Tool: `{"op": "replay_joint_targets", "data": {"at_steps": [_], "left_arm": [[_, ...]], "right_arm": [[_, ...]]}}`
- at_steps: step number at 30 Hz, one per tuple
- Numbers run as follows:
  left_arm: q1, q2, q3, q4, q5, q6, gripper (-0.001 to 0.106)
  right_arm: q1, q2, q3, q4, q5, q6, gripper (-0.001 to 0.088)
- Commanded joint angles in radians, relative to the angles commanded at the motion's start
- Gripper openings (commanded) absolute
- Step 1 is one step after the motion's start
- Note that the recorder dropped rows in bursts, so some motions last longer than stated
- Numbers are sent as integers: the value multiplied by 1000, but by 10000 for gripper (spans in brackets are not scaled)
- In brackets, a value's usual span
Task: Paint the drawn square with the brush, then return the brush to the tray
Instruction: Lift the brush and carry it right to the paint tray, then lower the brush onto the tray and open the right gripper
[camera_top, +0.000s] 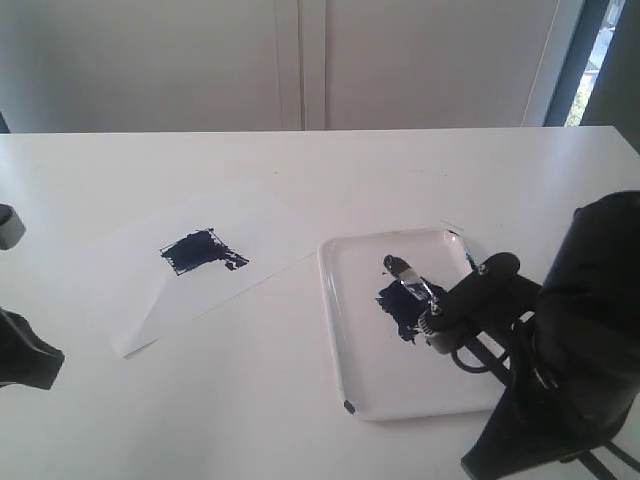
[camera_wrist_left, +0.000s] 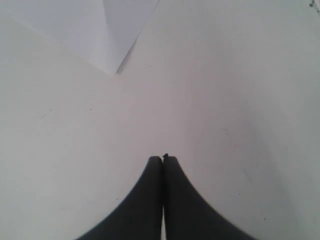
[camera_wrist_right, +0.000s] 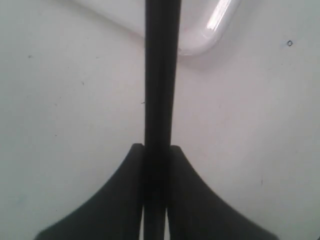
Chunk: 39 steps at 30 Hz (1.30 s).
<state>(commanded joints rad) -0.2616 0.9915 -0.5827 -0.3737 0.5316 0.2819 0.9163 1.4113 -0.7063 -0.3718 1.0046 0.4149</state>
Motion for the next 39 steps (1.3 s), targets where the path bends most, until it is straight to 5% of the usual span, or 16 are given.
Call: {"op": "replay_joint_targets", "data": {"at_steps": [10, 18, 25, 36, 39], "left_arm": [[-10, -201, 14, 0, 14, -54, 0], [-10, -235, 46, 0, 17, -70, 0], [-10, -235, 46, 0, 13, -56, 0], [-10, -235, 46, 0, 13, -42, 0], [-10, -235, 46, 0, 13, -42, 0]], "right_arm": [[-2, 99, 9, -116, 52, 115, 0], [-83, 141, 9, -10, -12, 142, 0], [-90, 141, 9, 93, -160, 134, 5], [-90, 141, 9, 98, -193, 169, 397], [-85, 110, 9, 108, -252, 160, 447]]}}
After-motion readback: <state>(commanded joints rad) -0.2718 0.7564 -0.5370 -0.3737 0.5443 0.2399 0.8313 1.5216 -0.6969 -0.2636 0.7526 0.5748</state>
